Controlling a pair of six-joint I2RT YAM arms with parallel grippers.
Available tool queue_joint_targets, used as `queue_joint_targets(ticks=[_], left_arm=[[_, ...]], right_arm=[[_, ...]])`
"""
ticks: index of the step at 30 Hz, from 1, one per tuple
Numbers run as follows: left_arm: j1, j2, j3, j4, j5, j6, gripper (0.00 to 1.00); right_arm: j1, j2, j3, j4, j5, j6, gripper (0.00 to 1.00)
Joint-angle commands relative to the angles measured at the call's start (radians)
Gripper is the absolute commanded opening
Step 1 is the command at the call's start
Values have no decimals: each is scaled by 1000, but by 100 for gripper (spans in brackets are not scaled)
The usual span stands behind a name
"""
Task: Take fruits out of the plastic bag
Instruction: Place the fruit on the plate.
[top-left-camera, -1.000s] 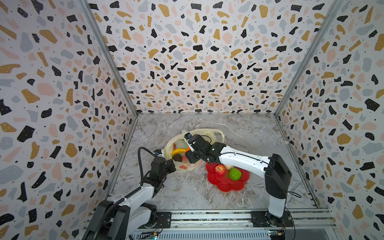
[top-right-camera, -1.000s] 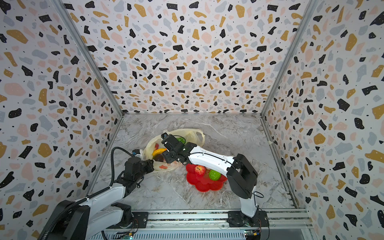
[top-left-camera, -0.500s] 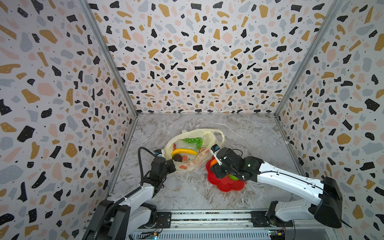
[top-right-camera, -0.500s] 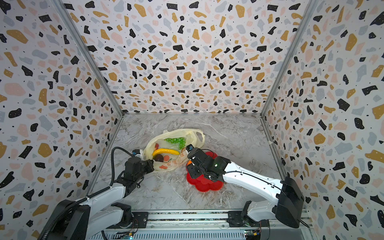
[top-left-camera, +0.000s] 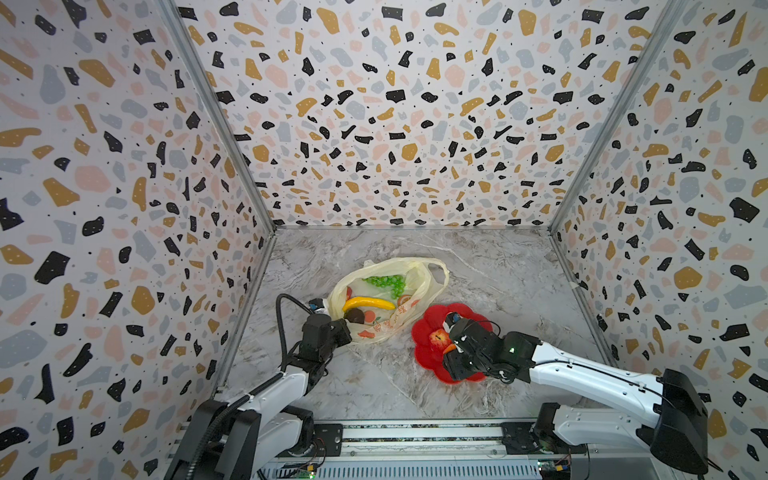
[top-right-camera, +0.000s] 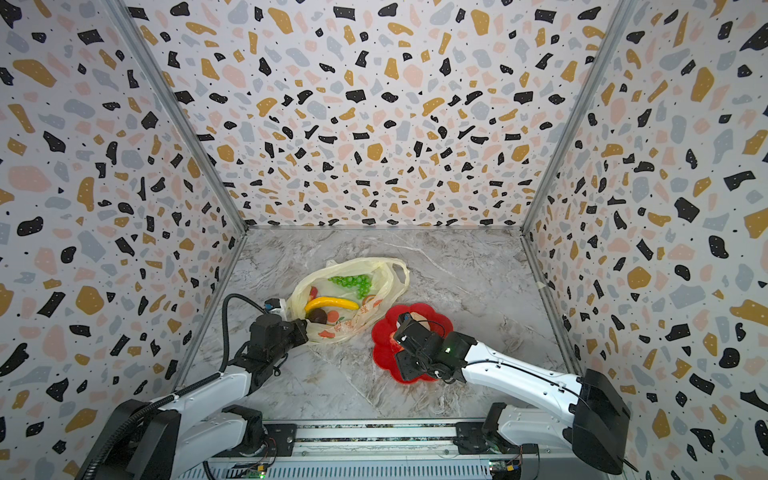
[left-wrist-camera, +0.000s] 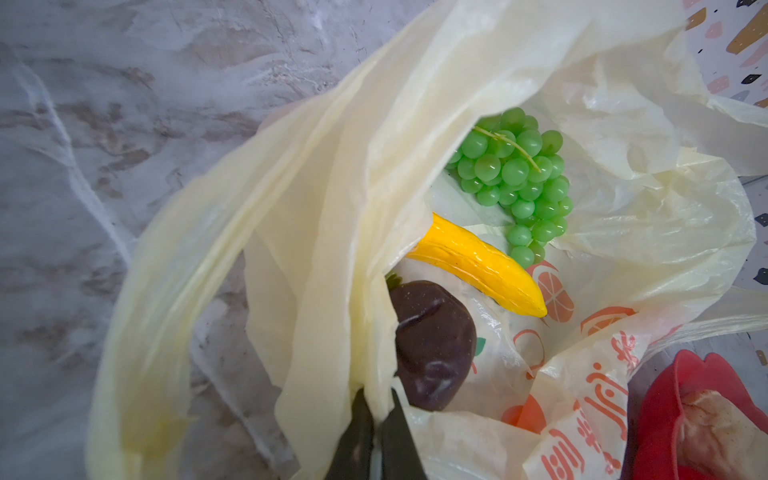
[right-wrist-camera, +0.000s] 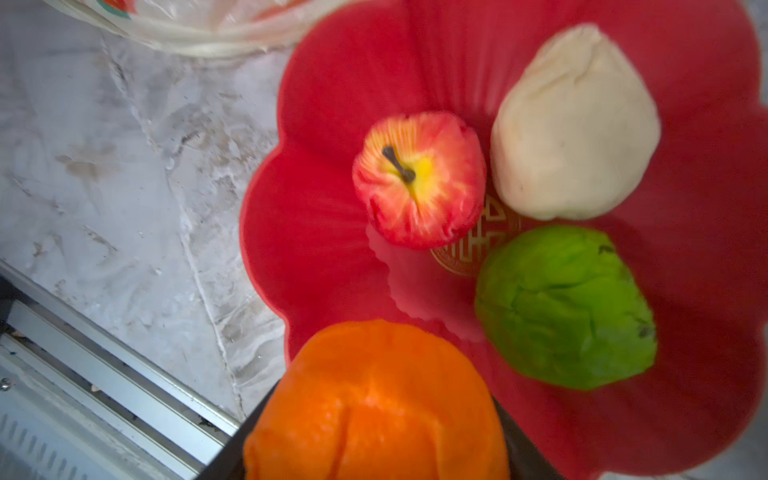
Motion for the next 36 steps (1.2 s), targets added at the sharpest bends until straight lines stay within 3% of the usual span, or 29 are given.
queue_joint_targets(ticks=[1, 12, 27, 36], left_arm=[[4, 3, -7, 45, 3, 9, 8], [4, -7, -8, 41, 4, 9, 8], [4, -4, -7, 41, 1, 9, 8], [4, -5, -6, 41, 3, 9, 8]], right_arm=[[-3, -4, -27, 38, -28, 61, 63], [-29, 56, -71, 107, -1, 155, 63], [-61, 135, -93, 218, -10, 155, 62], [-65, 179, -101, 239, 61, 173, 61]])
